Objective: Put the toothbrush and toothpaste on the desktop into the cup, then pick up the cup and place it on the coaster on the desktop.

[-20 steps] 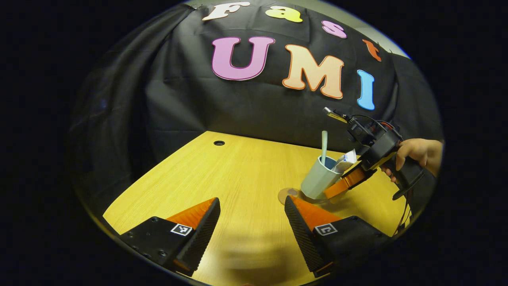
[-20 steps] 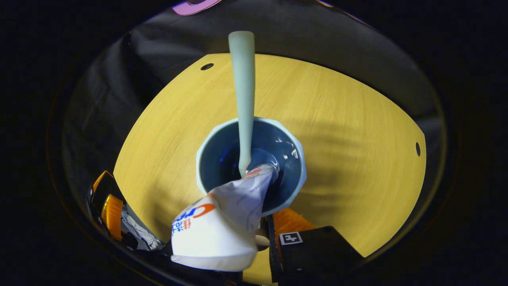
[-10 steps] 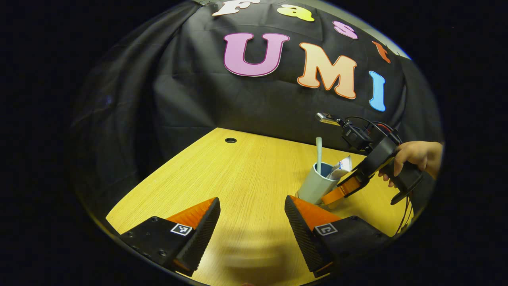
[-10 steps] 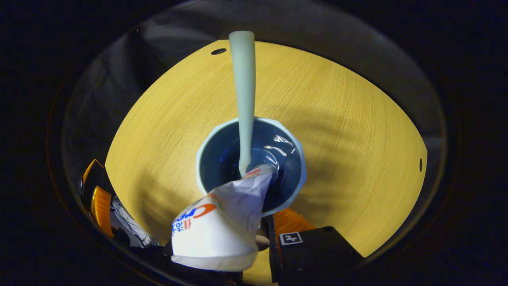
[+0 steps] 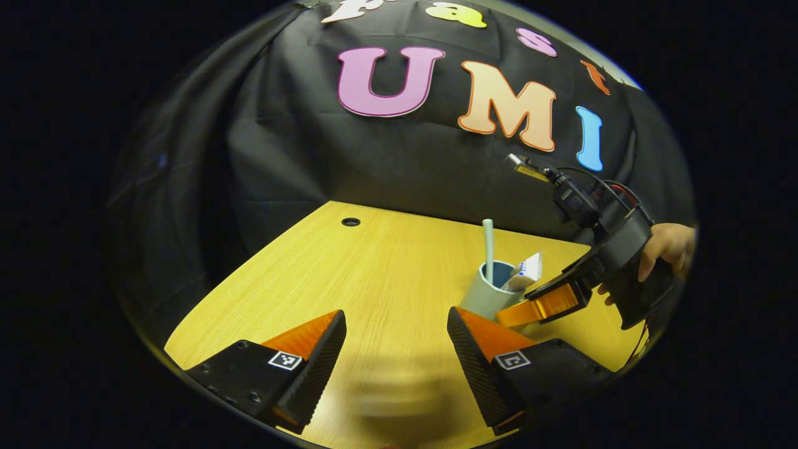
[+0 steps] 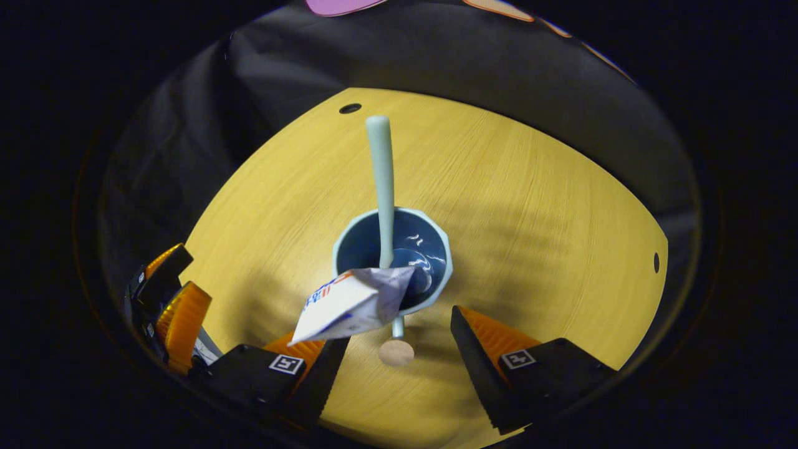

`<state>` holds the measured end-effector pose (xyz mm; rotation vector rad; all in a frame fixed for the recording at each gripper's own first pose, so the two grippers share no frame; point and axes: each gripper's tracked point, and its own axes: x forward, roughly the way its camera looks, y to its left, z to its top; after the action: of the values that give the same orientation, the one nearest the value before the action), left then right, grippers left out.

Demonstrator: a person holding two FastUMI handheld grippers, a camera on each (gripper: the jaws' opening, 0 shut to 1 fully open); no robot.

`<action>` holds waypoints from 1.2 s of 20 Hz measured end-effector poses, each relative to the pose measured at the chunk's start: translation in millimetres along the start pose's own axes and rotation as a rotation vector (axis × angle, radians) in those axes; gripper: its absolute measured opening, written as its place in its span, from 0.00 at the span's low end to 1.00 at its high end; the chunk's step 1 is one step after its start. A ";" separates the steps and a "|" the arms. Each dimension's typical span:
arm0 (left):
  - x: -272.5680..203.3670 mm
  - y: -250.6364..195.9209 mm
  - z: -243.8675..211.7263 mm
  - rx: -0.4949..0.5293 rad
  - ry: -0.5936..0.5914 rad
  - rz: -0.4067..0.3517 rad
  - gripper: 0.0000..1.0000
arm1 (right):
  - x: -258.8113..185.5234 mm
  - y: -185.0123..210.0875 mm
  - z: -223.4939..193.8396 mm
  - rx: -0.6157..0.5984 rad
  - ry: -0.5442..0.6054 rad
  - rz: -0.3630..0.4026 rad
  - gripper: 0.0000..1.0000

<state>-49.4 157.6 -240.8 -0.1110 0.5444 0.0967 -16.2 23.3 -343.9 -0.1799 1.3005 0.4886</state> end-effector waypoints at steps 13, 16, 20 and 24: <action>-22.2 -160.9 80.7 0.054 -0.160 -0.105 0.95 | -205.8 -141.8 -22.4 0.078 -0.798 -0.237 0.99; -37.1 -191.5 104.7 0.092 -0.240 -0.096 0.95 | -249.3 -161.1 -44.4 0.115 -0.917 -0.272 0.99; -58.3 -218.8 122.2 0.115 -0.297 -0.144 0.95 | -304.5 -178.3 -59.1 0.198 -1.008 -0.306 0.98; -77.0 -220.6 135.2 0.146 -0.336 -0.181 0.94 | -337.4 -183.0 -60.2 0.250 -1.089 -0.381 0.98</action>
<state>-19.1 -47.8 -68.2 0.0000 0.2029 -0.0997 -49.7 -245.0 -65.0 0.0589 0.2333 0.0428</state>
